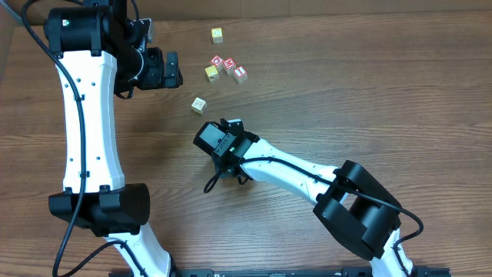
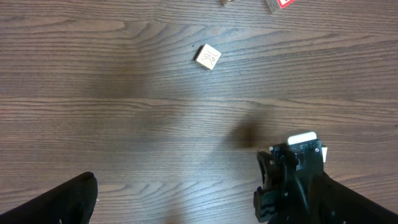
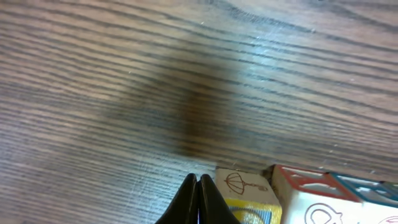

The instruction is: Flip 5 blocks

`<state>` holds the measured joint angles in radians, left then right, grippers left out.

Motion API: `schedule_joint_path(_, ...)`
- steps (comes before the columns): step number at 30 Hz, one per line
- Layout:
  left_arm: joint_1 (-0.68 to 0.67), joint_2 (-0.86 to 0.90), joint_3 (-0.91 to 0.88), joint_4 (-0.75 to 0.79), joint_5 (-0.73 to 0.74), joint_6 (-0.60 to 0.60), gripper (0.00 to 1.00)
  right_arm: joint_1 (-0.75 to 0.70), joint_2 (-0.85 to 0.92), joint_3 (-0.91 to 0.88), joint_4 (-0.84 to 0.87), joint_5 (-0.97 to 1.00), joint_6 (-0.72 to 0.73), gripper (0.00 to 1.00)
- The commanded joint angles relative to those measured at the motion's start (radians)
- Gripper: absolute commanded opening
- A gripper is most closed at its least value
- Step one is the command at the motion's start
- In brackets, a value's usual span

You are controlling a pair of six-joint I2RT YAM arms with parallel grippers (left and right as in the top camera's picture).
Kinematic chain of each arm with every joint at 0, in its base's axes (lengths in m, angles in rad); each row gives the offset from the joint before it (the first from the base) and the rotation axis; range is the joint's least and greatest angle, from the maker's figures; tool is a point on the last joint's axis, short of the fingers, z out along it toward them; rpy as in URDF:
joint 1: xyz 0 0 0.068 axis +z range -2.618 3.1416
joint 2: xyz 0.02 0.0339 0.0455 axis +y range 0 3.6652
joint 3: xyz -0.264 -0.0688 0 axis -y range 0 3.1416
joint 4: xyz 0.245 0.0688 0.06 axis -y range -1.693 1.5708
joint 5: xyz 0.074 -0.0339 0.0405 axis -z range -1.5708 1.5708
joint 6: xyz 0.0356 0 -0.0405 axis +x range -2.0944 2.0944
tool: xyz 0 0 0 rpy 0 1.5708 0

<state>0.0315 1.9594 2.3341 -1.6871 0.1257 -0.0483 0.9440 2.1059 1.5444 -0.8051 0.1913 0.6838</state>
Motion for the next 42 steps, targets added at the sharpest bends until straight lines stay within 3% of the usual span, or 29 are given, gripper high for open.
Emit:
schedule_joint_path(1,-0.006,0.010,-0.004,-0.002,-0.006,0.011,1.00,0.003,-0.009,-0.005,0.002,0.029,0.000,0.05)
schedule_joint_path(10,-0.006,0.010,-0.004,-0.003,-0.006,0.012,1.00,0.003,-0.010,0.005,0.006,0.028,-0.009,0.05)
schedule_joint_path(15,-0.006,0.010,-0.004,-0.002,-0.006,0.011,1.00,0.003,-0.018,0.070,-0.006,-0.161,-0.064,0.13)
schedule_joint_path(20,-0.006,0.010,-0.004,-0.002,-0.006,0.012,1.00,0.003,-0.043,0.090,-0.068,-0.242,-0.064,0.14)
schedule_joint_path(27,-0.006,0.010,-0.004,-0.003,-0.006,0.011,1.00,0.003,-0.041,0.076,-0.197,-0.234,-0.057,0.04)
schedule_joint_path(42,-0.006,0.010,-0.004,-0.002,-0.006,0.011,1.00,0.004,-0.039,0.011,-0.170,-0.082,-0.026,0.04)
